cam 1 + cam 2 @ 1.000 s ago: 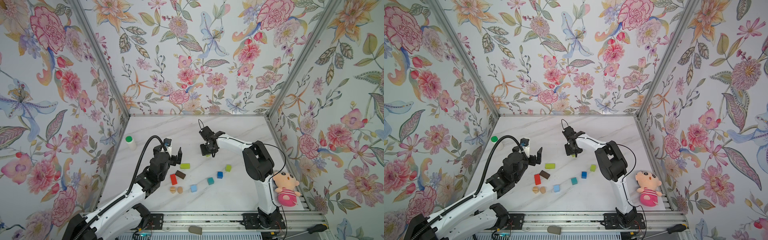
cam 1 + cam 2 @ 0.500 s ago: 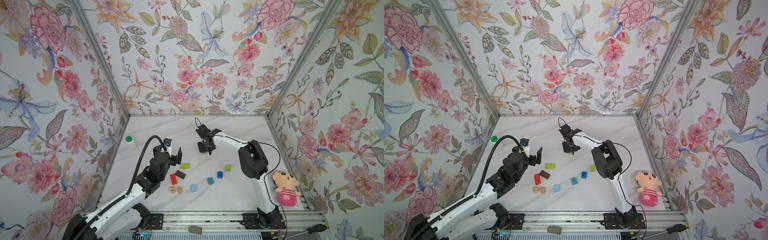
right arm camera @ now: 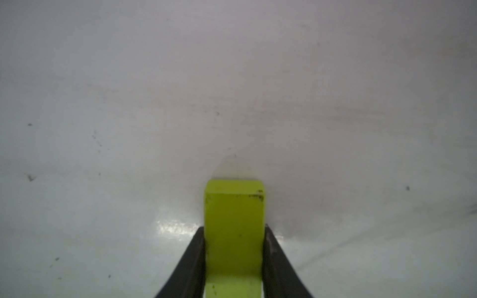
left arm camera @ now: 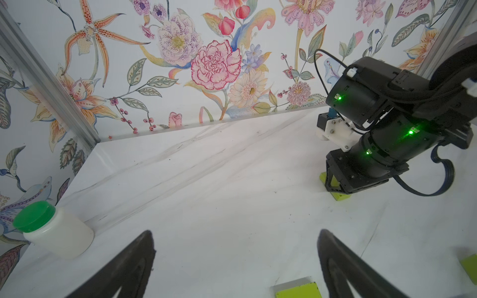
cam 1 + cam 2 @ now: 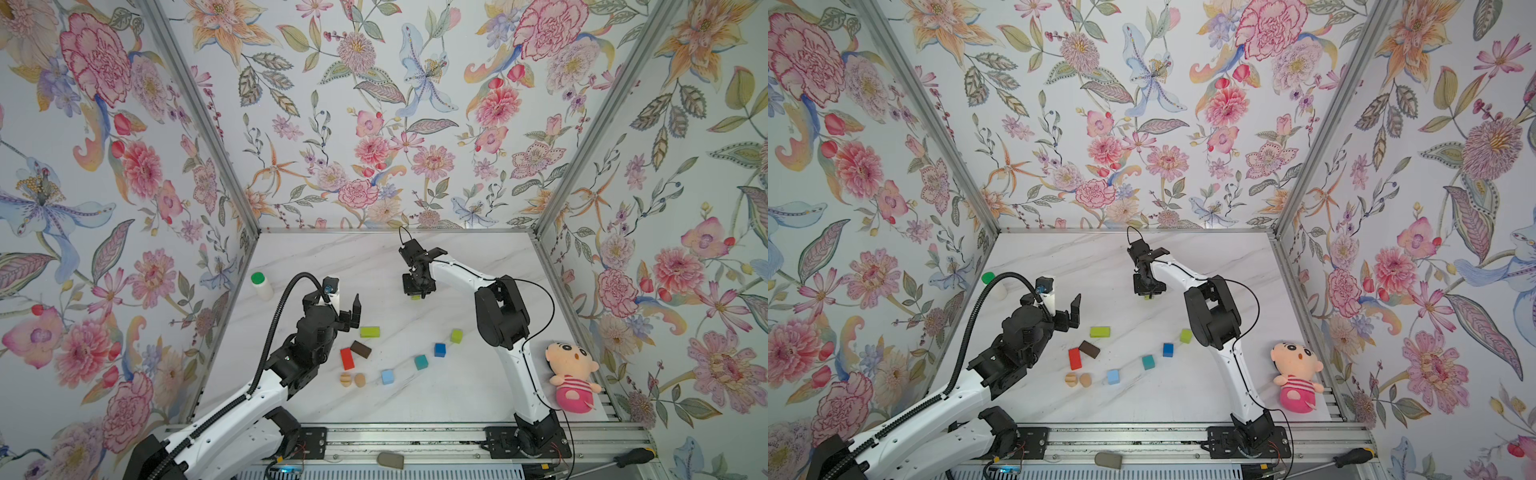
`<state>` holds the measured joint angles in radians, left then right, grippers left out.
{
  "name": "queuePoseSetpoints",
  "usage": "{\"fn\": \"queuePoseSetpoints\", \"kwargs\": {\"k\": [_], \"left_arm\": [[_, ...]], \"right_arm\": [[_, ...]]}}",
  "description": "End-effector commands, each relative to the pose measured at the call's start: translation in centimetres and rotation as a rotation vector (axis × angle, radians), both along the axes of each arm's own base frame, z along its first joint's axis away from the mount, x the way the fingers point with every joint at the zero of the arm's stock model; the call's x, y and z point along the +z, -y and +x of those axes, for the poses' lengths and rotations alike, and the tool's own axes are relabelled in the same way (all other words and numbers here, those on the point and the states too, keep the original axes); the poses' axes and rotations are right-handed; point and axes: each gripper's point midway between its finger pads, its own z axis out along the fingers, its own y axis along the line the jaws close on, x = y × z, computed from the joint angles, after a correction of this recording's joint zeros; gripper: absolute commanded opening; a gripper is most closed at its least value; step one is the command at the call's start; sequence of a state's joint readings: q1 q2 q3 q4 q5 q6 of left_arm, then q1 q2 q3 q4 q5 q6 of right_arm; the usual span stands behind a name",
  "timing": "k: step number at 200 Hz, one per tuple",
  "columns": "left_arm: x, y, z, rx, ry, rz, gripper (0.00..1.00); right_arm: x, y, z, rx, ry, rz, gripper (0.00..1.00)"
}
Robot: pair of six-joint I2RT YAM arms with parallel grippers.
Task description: Build the wood block tower
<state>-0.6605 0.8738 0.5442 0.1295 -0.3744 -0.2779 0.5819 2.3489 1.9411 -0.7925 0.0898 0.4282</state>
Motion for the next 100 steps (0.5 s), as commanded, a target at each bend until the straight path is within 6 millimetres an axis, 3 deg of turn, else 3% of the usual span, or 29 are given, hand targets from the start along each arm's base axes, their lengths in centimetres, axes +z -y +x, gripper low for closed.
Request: {"fn": "queuePoseSetpoints", "kwargs": {"k": [1, 36, 67, 72, 100], "left_arm": [[0.0, -0.8, -0.6, 0.027, -0.002, -0.017, 0.99], [-0.3, -1.6, -1.6, 0.037, -0.029, -0.029, 0.99], [-1.3, -2.3, -2.8, 0.045, -0.078, -0.077, 0.99], [-1.4, -2.3, -3.0, 0.042, -0.086, -0.088, 0.99], [-3.0, -2.2, -4.4, 0.008, -0.150, -0.132, 0.99]], "right_arm": [[0.3, 0.0, -0.5, -0.006, -0.015, -0.011, 0.45], [4.1, -1.3, -0.9, 0.055, 0.045, 0.023, 0.63], [7.1, -2.8, -2.2, 0.110, 0.078, 0.067, 0.65], [7.4, -4.1, -3.3, 0.144, 0.079, 0.076, 0.65], [8.3, -6.7, -6.0, 0.213, 0.075, 0.098, 0.66]]}}
